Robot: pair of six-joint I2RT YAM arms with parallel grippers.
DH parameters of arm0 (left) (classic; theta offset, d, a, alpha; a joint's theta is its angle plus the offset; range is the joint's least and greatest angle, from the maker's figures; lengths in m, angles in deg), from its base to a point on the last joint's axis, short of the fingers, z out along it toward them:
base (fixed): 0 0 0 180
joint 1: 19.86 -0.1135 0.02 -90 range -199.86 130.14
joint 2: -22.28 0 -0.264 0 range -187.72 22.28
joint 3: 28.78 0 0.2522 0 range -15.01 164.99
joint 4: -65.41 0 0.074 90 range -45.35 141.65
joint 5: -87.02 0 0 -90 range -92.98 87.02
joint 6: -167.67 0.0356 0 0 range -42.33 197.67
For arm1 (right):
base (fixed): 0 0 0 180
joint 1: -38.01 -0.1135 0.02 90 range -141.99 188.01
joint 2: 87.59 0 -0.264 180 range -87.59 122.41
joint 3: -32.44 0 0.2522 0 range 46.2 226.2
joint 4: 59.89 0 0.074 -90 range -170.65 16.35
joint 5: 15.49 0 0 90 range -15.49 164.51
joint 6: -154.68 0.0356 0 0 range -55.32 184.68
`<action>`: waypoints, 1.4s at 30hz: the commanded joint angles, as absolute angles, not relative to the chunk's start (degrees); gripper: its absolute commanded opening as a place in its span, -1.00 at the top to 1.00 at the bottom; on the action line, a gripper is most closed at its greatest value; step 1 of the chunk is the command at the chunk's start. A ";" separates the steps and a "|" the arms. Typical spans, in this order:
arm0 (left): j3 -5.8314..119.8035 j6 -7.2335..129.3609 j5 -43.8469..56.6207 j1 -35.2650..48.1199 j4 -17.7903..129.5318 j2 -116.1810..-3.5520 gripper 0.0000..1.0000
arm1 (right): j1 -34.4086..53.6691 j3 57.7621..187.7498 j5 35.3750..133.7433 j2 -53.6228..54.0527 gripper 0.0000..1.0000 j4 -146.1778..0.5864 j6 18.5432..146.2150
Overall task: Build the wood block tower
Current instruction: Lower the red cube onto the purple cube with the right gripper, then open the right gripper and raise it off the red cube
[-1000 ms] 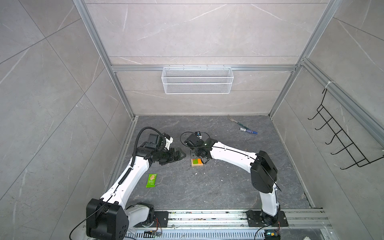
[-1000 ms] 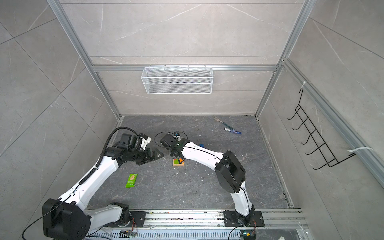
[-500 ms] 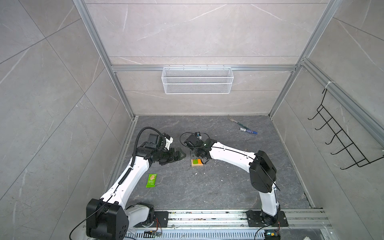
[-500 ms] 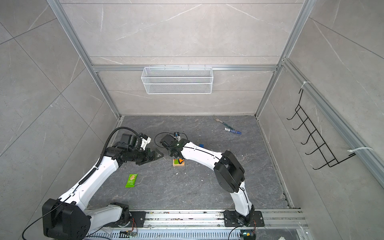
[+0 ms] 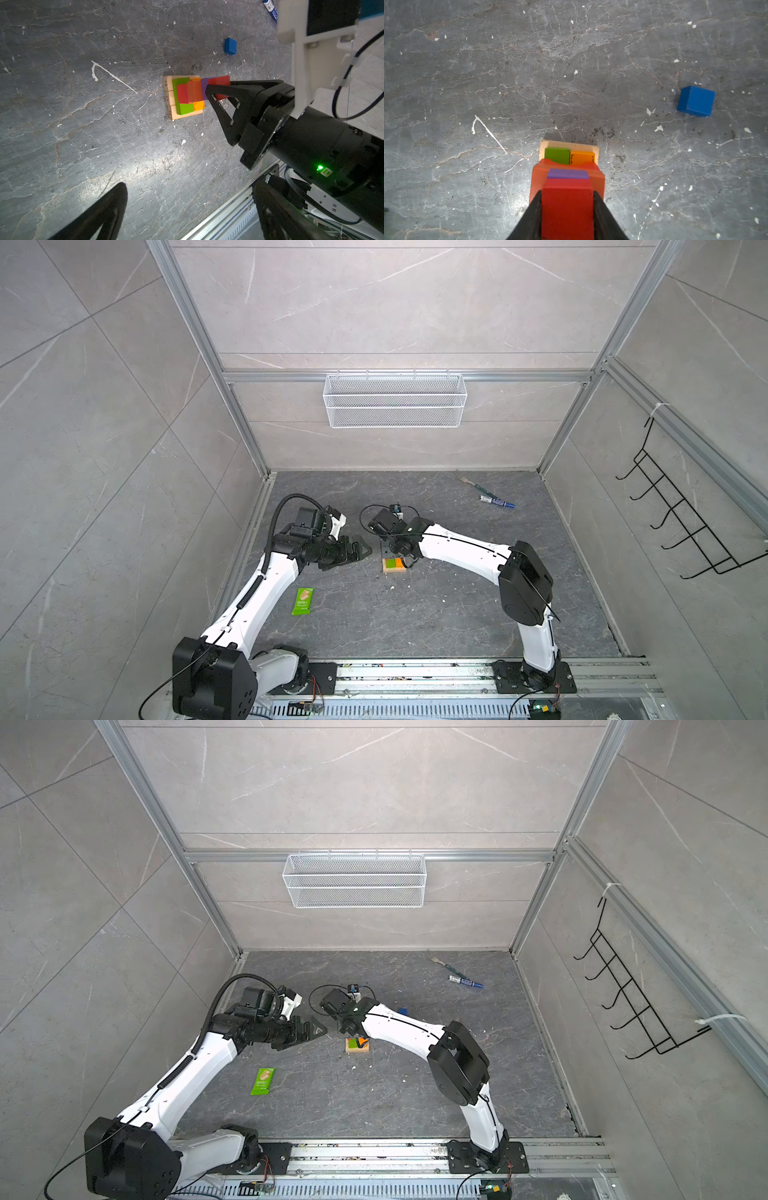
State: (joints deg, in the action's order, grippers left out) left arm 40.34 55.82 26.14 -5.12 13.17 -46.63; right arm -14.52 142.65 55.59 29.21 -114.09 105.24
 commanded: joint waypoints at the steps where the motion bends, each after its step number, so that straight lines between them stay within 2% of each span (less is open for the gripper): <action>1: 40.36 56.75 27.23 -5.43 13.45 -45.89 -0.95 | -15.07 143.76 54.91 29.84 0.77 -114.32 105.83; 7: 40.38 56.75 27.26 -5.45 13.36 -45.86 -0.95 | -15.07 143.78 55.25 29.84 0.72 -114.34 105.90; 18: 40.36 56.76 27.28 -5.45 13.33 -46.02 -0.95 | -15.15 143.35 55.30 28.77 0.31 -113.87 105.09; 23: 40.37 56.85 27.25 -5.44 13.29 -46.08 -0.95 | -15.18 141.72 55.24 25.58 0.12 -112.87 104.31; 31: 40.38 56.76 27.88 -5.40 13.51 -46.27 -0.95 | -15.21 139.49 56.36 19.84 -0.03 -113.64 103.78; 34: 40.36 56.75 27.85 -5.44 13.68 -46.08 -0.95 | -15.09 137.54 56.95 16.72 -0.19 -113.18 103.12; 42: 40.36 56.75 27.55 -5.45 13.51 -46.10 -0.95 | -13.63 133.38 56.00 9.68 -0.38 -113.37 100.32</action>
State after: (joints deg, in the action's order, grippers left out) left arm 40.34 55.82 26.14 -5.12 13.15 -46.65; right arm -14.56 135.15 56.49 12.42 -113.15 102.31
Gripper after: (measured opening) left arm 0.976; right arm 0.689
